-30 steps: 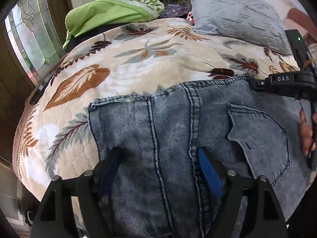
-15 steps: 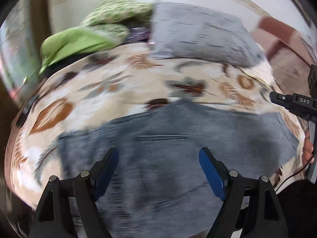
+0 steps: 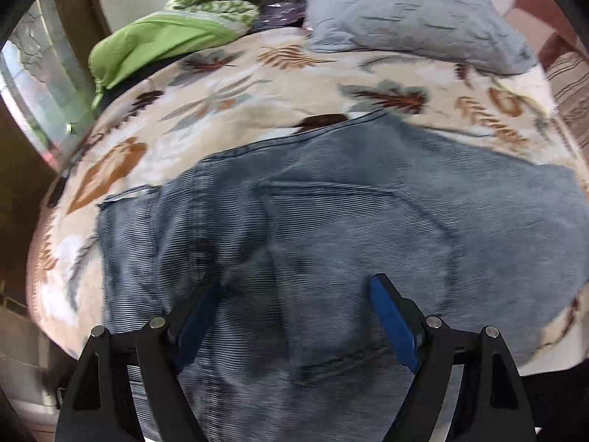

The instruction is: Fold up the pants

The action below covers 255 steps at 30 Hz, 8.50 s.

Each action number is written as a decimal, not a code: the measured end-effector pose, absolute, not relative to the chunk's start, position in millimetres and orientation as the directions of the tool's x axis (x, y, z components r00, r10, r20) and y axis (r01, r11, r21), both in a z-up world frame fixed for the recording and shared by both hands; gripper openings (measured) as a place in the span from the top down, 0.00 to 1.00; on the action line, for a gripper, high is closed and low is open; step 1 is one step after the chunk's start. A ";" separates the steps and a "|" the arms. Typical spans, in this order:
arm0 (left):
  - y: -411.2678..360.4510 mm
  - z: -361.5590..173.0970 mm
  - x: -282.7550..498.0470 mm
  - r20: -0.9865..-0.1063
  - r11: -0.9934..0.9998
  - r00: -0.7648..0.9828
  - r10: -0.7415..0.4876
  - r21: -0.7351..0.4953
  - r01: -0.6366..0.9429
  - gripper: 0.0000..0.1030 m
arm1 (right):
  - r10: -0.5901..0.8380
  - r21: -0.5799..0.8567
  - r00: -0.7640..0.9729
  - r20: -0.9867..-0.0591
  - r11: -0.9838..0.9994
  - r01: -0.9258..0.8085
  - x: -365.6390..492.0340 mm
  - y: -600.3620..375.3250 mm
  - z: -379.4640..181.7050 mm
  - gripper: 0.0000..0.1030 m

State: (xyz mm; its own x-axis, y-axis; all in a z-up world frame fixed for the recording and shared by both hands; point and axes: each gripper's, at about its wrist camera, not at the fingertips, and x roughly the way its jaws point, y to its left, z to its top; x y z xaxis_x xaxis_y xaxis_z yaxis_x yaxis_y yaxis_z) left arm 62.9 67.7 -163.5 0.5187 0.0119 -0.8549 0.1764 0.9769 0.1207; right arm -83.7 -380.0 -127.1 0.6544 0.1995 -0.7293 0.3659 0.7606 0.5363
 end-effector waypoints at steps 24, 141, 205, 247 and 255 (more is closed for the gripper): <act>131.8 -110.6 19.2 -0.723 0.987 0.685 0.090 0.157 0.036 0.17 | 0.208 0.347 0.569 -0.796 0.926 0.148 -25.9 -241.8 -123.5 0.57; -146.7 -171.0 66.4 -0.893 0.873 0.436 -0.112 0.121 0.472 0.01 | 0.324 0.723 0.652 -0.685 0.410 0.556 -149.1 -452.0 -186.7 0.36; -54.1 -151.6 126.1 -0.902 0.894 0.233 -0.364 -0.268 0.358 0.01 | 0.350 0.657 0.668 -0.656 0.700 0.278 -33.9 -278.9 -135.8 0.40; -60.5 -147.0 97.5 -0.844 0.822 0.102 -0.526 -0.474 0.316 0.88 | 0.366 0.646 0.618 -0.696 0.695 0.316 -24.3 -277.0 -162.7 0.40; -25.2 -132.2 81.5 -0.837 0.871 0.261 -0.482 -0.425 0.244 0.89 | 0.303 0.678 0.733 -0.609 0.678 0.283 -20.4 -286.0 -137.7 0.40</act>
